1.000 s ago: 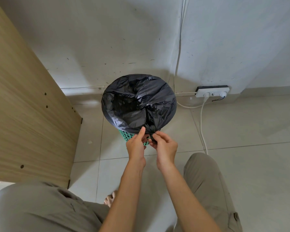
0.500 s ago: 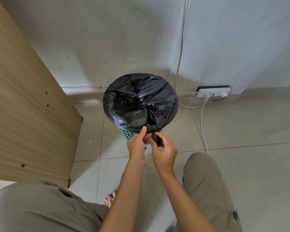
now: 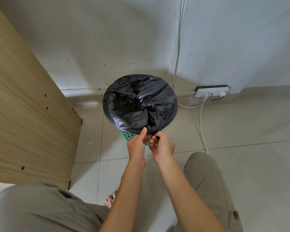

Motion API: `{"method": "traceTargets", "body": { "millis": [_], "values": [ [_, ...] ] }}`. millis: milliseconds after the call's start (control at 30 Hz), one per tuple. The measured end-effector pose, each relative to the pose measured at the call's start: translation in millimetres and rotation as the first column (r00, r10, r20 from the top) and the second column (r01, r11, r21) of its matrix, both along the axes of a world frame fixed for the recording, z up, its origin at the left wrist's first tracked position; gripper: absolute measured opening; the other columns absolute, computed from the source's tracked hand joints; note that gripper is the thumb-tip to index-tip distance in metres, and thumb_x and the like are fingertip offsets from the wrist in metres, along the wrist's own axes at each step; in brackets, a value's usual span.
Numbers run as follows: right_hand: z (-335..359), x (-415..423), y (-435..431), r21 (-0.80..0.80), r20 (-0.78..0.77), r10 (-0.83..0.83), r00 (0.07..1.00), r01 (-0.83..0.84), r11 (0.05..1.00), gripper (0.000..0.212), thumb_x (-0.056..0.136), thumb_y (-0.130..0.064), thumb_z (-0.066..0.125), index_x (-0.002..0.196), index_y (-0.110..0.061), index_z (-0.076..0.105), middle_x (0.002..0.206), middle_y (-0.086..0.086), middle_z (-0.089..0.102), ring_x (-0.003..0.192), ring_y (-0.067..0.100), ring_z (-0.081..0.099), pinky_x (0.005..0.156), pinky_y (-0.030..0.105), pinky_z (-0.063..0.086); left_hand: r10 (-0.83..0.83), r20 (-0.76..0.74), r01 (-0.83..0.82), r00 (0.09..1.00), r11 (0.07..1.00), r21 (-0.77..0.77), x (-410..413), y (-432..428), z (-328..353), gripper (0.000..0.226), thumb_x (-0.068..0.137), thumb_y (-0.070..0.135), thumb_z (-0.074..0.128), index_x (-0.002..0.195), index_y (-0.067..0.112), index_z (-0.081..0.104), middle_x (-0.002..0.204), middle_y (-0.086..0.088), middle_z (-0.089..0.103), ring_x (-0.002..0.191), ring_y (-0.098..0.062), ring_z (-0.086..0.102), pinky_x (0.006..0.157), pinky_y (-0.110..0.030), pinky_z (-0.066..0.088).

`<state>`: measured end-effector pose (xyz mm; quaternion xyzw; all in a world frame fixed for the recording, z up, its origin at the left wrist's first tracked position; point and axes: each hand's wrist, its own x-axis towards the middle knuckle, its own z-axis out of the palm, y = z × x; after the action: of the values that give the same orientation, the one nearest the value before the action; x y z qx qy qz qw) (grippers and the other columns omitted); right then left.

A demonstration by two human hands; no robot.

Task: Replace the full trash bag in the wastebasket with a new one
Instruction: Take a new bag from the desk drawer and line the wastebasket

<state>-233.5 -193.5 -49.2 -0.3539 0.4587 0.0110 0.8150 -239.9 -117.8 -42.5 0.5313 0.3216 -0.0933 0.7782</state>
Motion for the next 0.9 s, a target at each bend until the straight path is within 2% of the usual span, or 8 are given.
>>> {"method": "traceTargets", "body": {
  "millis": [133, 267, 367, 500, 600, 733, 833, 900],
  "values": [
    [-8, -5, 7, -0.137, 0.080, -0.106, 0.991, 0.116, 0.984, 0.017, 0.088, 0.004, 0.066, 0.101, -0.002, 0.058, 0.061, 0.013, 0.068, 0.047, 0.019, 0.064, 0.048, 0.028, 0.055, -0.008, 0.012, 0.007, 1.000, 0.999, 0.031, -1, -1, -1, 0.032, 0.096, 0.027, 0.070, 0.104, -0.004, 0.076, 0.095, -0.012, 0.078, 0.055, 0.006, 0.066, 0.057, -0.016, 0.047],
    [-23, -19, 12, -0.521, 0.131, 0.090, 0.987, -0.008, 0.853, 0.011, 0.093, -0.010, 0.069, 0.101, -0.013, 0.076, 0.085, 0.004, 0.077, 0.071, 0.014, 0.073, 0.066, 0.024, 0.059, -0.012, -0.004, 0.013, 1.000, 1.000, 0.017, 2, 1, 1, 0.033, 0.096, 0.027, 0.070, 0.106, -0.004, 0.075, 0.093, -0.008, 0.077, 0.058, 0.002, 0.068, 0.060, -0.020, 0.045],
    [-32, -25, 11, -0.675, 0.133, 0.230, 0.964, -0.082, 0.733, 0.018, 0.088, -0.011, 0.076, 0.103, -0.020, 0.077, 0.108, -0.007, 0.067, 0.090, 0.006, 0.069, 0.071, 0.014, 0.055, 0.000, -0.018, 0.000, 1.000, 1.000, 0.001, 2, 1, 4, 0.033, 0.095, 0.027, 0.071, 0.106, -0.004, 0.076, 0.097, -0.010, 0.077, 0.063, 0.000, 0.067, 0.062, -0.020, 0.042],
    [-37, -24, 4, -0.777, 0.106, 0.333, 0.937, -0.131, 0.616, 0.015, 0.093, -0.015, 0.073, 0.105, -0.021, 0.077, 0.103, -0.004, 0.074, 0.090, 0.003, 0.069, 0.075, 0.013, 0.051, 0.003, -0.028, -0.003, 1.000, 1.000, 0.014, 3, 2, 5, 0.031, 0.094, 0.027, 0.072, 0.108, -0.001, 0.075, 0.101, -0.007, 0.076, 0.076, -0.005, 0.065, 0.065, -0.020, 0.043],
    [-41, -19, 7, -0.662, 0.090, 0.258, 0.962, -0.135, 0.738, 0.017, 0.095, -0.016, 0.071, 0.109, -0.024, 0.077, 0.107, 0.000, 0.074, 0.096, 0.011, 0.070, 0.081, 0.020, 0.053, 0.002, -0.035, -0.001, 0.999, 1.000, 0.023, 3, 1, 4, 0.031, 0.092, 0.030, 0.074, 0.110, 0.004, 0.074, 0.111, -0.006, 0.075, 0.088, -0.010, 0.064, 0.071, -0.024, 0.045],
    [-32, -14, 14, -0.249, 0.183, 0.104, 0.978, -0.056, 0.967, 0.019, 0.097, -0.001, 0.065, 0.109, -0.011, 0.075, 0.089, 0.000, 0.074, 0.077, 0.010, 0.066, 0.074, 0.025, 0.051, -0.002, -0.069, 0.003, 0.998, 1.000, 0.007, 3, 1, 2, 0.019, 0.093, 0.030, 0.074, 0.096, 0.011, 0.074, 0.097, -0.004, 0.074, 0.081, -0.011, 0.066, 0.066, -0.025, 0.046],
    [-27, -11, 17, 0.099, 0.213, -0.042, 0.976, 0.021, 0.995, 0.021, 0.096, 0.009, 0.060, 0.106, -0.008, 0.067, 0.079, 0.006, 0.066, 0.067, 0.013, 0.058, 0.064, 0.026, 0.046, 0.040, -0.085, -0.039, 0.996, 0.999, 0.006, 3, 1, 2, 0.020, 0.091, 0.028, 0.076, 0.085, 0.010, 0.073, 0.080, -0.002, 0.073, 0.062, -0.007, 0.066, 0.052, -0.018, 0.051],
    [-28, -9, 20, 0.207, 0.198, -0.069, 0.978, 0.027, 0.978, 0.019, 0.097, 0.009, 0.057, 0.107, -0.006, 0.064, 0.077, 0.006, 0.063, 0.064, 0.012, 0.054, 0.060, 0.024, 0.043, 0.083, -0.095, -0.084, 0.992, 0.996, -0.002, 4, 0, 2, 0.022, 0.088, 0.026, 0.080, 0.077, 0.009, 0.071, 0.067, 0.000, 0.071, 0.051, -0.007, 0.063, 0.046, -0.016, 0.050]
  ]
}}
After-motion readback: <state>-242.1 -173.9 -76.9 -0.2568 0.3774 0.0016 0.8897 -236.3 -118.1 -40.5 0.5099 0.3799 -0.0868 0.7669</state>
